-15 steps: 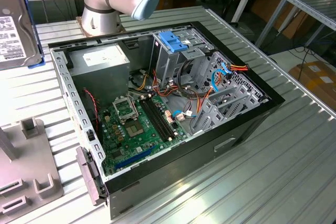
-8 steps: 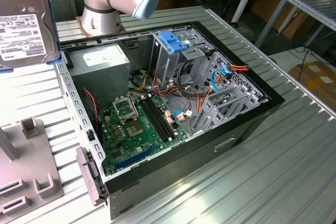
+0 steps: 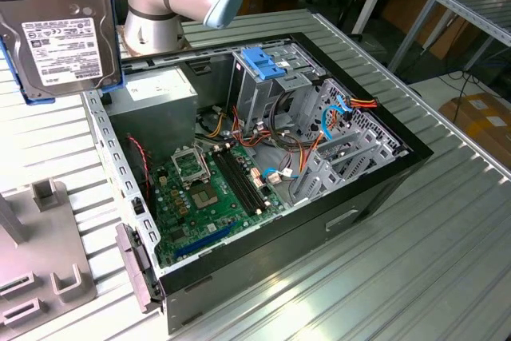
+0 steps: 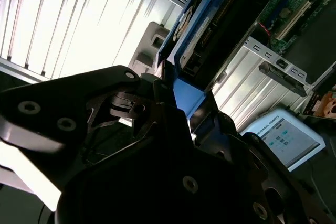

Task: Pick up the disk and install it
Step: 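Pick up the disk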

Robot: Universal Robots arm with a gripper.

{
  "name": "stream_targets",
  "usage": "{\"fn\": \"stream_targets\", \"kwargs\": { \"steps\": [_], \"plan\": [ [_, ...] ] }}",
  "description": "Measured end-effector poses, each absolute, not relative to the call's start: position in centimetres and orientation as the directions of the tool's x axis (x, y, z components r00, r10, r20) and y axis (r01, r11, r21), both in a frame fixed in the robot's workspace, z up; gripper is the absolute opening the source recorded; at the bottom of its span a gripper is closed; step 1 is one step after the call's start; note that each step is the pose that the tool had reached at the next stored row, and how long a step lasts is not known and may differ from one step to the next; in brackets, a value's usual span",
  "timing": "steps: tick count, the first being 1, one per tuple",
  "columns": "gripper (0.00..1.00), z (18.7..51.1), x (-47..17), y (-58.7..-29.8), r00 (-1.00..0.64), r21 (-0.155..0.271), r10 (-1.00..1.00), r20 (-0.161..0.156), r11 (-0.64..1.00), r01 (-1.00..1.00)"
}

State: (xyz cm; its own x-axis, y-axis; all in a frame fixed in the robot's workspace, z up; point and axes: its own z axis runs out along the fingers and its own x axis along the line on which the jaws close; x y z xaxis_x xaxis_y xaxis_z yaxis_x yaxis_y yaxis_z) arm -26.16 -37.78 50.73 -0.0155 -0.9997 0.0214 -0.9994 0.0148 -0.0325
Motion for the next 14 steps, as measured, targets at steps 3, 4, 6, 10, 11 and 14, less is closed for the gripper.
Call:
{"fn": "stream_targets", "kwargs": {
  "steps": [3, 4, 6, 10, 11, 14],
  "plan": [
    [0.37, 50.7, -25.1, -37.8, -0.015, -0.033, -1.000, 0.021, 0.015, -0.999],
    [0.37, 50.7, -25.1, -37.8, -0.015, -0.033, -1.000, 0.021, 0.015, -0.999],
    [0.37, 50.7, -25.1, -37.8, -0.015, -0.033, -1.000, 0.021, 0.015, -0.999],
    [0.37, 50.7, -25.0, -37.8, -0.015, -0.032, -1.000, 0.021, 0.014, -0.999],
    [0.37, 50.7, -24.8, -37.8, -0.015, -0.033, -1.000, 0.021, 0.015, -0.999],
    [0.37, 50.7, -24.2, -37.8, -0.015, -0.033, -1.000, 0.021, 0.015, -0.999]
  ]
}}
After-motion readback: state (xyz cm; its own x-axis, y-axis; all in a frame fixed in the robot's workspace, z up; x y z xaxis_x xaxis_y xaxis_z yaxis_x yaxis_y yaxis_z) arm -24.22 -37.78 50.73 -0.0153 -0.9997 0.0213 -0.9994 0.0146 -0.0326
